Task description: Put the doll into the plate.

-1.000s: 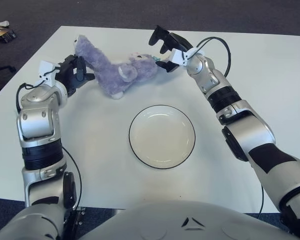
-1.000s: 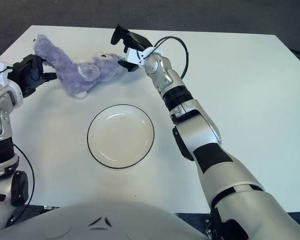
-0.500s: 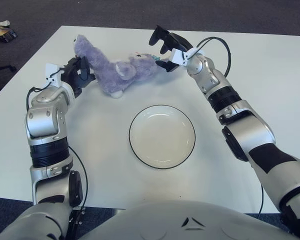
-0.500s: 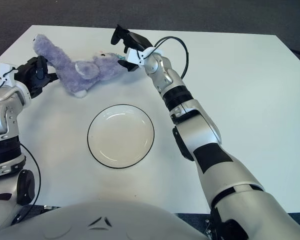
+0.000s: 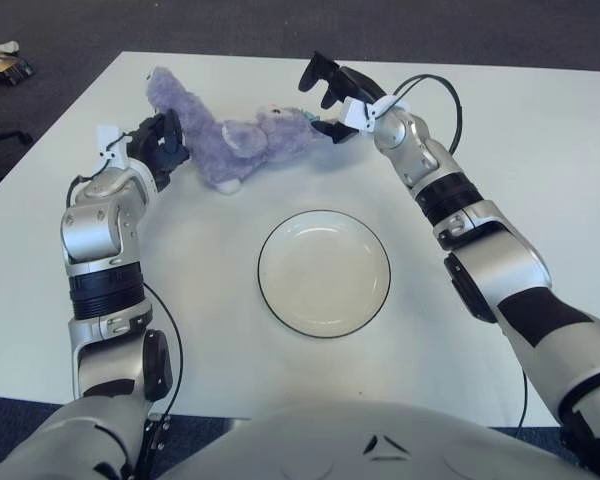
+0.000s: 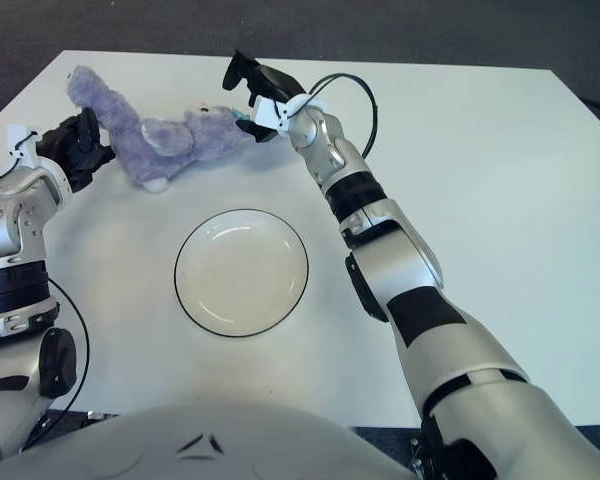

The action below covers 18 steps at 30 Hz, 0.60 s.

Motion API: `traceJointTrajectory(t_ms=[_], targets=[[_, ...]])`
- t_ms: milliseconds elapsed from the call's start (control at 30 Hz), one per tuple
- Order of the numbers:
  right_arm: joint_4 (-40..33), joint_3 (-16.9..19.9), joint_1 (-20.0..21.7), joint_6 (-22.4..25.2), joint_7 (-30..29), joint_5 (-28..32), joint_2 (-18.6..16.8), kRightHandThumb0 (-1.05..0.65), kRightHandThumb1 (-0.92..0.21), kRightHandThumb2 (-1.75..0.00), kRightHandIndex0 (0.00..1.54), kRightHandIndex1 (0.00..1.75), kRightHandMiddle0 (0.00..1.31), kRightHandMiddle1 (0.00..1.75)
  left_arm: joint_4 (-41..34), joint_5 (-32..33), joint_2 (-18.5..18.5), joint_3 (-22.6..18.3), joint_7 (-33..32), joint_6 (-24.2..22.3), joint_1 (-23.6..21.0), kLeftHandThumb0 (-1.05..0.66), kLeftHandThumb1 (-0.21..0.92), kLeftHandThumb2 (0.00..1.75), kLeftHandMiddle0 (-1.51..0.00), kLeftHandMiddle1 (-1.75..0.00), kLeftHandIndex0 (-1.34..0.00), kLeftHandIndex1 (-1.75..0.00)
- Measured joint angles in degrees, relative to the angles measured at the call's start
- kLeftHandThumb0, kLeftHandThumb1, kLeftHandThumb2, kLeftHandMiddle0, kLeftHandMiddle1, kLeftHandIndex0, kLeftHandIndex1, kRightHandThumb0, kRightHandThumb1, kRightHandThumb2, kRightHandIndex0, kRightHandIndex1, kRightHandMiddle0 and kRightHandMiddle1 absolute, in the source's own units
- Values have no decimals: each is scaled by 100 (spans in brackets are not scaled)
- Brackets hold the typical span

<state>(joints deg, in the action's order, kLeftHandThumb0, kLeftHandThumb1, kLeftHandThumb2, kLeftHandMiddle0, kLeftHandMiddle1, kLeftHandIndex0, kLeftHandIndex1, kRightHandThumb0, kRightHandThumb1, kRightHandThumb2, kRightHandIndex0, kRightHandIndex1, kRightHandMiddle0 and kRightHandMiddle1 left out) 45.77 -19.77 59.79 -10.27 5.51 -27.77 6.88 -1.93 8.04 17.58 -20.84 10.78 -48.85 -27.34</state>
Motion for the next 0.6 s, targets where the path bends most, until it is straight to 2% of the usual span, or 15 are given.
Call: traceJointTrajectory(t_ms=[200, 367, 433, 567, 600], targets=[[-20, -2, -5, 29, 0, 0, 1, -48, -47, -98, 36, 108, 0, 129, 184, 127, -72, -96, -220, 11, -85, -81, 92, 55, -17, -113, 0, 0], [-33, -4, -6, 30, 0, 2, 1, -48, -48, -98, 36, 107, 0, 128, 261, 208, -135, -134, -385, 50, -115, -80, 92, 54, -17, -105, 0, 0], [-35, -4, -7, 30, 0, 3, 1, -48, -48, -97, 36, 107, 0, 127, 283, 239, -155, -149, -456, 66, -120, -79, 92, 52, -19, -109, 0, 0], [-38, -4, -17, 30, 5, 4, 1, -47, -49, -97, 37, 108, 0, 127, 329, 262, -199, -169, -623, 71, -138, -78, 92, 48, -22, -129, 0, 0], [-39, -4, -22, 30, 11, 4, 1, -47, -49, -97, 37, 109, 0, 127, 338, 266, -211, -169, -667, 73, -140, -77, 92, 45, -23, -136, 0, -7]])
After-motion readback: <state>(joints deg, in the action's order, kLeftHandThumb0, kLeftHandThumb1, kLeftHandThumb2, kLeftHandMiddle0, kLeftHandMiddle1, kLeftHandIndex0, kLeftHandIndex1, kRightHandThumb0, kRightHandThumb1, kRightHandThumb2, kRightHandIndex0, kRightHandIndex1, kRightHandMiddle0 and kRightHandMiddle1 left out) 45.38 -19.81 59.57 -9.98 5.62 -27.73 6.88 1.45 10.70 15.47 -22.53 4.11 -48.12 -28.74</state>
